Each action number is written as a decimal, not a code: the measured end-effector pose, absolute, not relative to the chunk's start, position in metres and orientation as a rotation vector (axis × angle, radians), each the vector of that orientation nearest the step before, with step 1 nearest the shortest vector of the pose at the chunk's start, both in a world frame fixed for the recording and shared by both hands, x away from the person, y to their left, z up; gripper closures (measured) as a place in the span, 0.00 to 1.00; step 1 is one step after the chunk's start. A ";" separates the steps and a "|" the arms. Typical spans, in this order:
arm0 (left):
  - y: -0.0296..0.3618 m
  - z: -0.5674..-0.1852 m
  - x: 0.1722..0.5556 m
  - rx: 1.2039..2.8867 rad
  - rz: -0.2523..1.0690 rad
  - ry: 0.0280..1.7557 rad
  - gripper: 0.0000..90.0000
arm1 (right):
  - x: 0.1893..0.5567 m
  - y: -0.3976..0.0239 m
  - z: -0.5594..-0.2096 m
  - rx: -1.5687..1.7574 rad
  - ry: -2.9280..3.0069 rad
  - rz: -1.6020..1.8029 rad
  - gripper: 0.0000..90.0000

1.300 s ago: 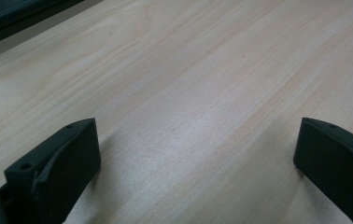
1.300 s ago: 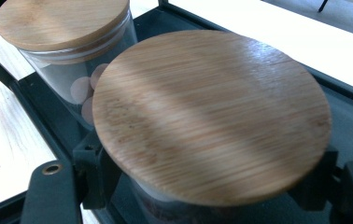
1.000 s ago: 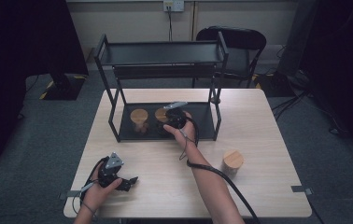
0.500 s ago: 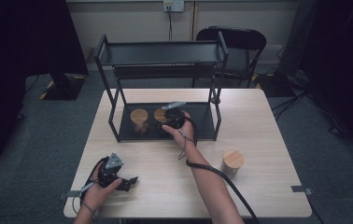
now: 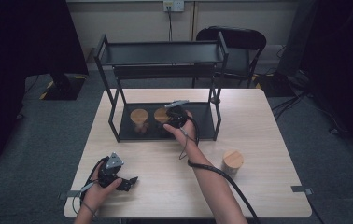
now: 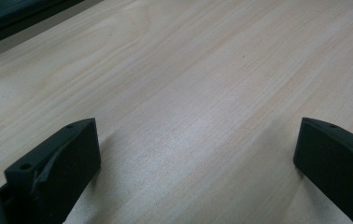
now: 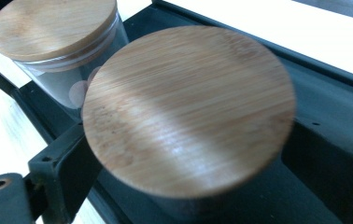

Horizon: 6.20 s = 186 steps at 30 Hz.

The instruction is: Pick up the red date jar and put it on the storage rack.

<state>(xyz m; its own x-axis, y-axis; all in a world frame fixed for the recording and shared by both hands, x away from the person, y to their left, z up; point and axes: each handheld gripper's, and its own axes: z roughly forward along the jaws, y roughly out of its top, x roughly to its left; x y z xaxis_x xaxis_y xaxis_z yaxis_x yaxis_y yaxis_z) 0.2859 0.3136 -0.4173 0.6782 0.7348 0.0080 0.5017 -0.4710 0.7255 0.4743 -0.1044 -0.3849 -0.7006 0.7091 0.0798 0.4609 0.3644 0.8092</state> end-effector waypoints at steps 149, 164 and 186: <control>0.314 -0.417 0.286 2.170 0.417 0.946 0.00 | 0.311 -0.318 -0.364 1.011 2.338 1.249 0.02; 0.314 -0.417 0.286 2.170 0.417 0.947 0.00 | 0.297 -0.335 -0.372 0.991 2.327 1.248 0.01; 0.314 -0.417 0.286 2.170 0.417 0.946 0.00 | 0.287 -0.364 -0.398 1.002 2.362 1.271 0.01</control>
